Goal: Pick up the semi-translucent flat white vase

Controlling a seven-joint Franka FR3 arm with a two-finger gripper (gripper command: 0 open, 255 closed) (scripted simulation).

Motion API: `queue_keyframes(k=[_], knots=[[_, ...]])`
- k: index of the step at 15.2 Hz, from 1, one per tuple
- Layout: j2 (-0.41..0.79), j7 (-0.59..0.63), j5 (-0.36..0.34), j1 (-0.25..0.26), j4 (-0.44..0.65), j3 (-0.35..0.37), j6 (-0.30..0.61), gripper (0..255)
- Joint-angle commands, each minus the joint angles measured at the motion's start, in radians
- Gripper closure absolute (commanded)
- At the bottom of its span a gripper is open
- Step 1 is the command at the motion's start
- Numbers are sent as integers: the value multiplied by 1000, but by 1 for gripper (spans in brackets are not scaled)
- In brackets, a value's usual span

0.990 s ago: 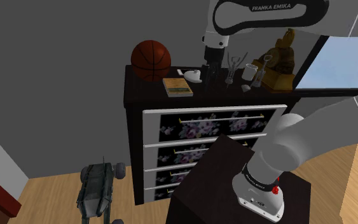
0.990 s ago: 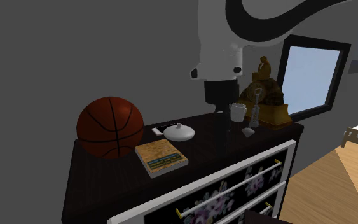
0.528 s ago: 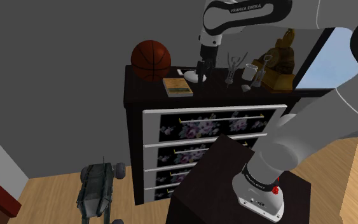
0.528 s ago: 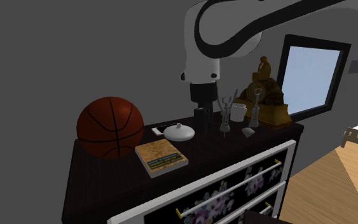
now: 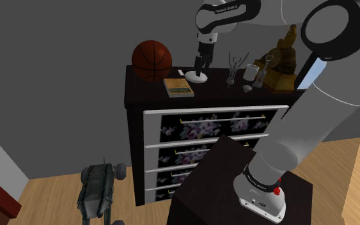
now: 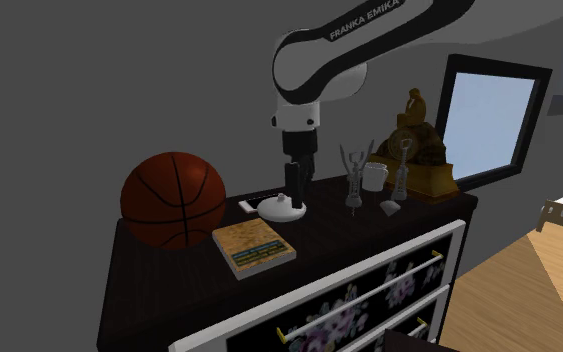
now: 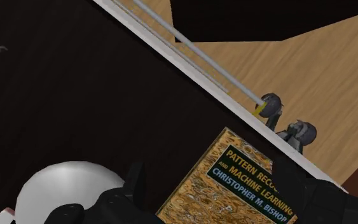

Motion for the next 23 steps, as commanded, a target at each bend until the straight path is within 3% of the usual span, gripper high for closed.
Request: queue_keyframes(k=[1,7,14,23], knots=[[68,-33,14,-11,69,-17,5,0],[290,-129,80,-63,315,-53,-6,0],[571,-213,166,-162,688,-60,-86,0],[576,-213,169,-156,594,-56,13,0]])
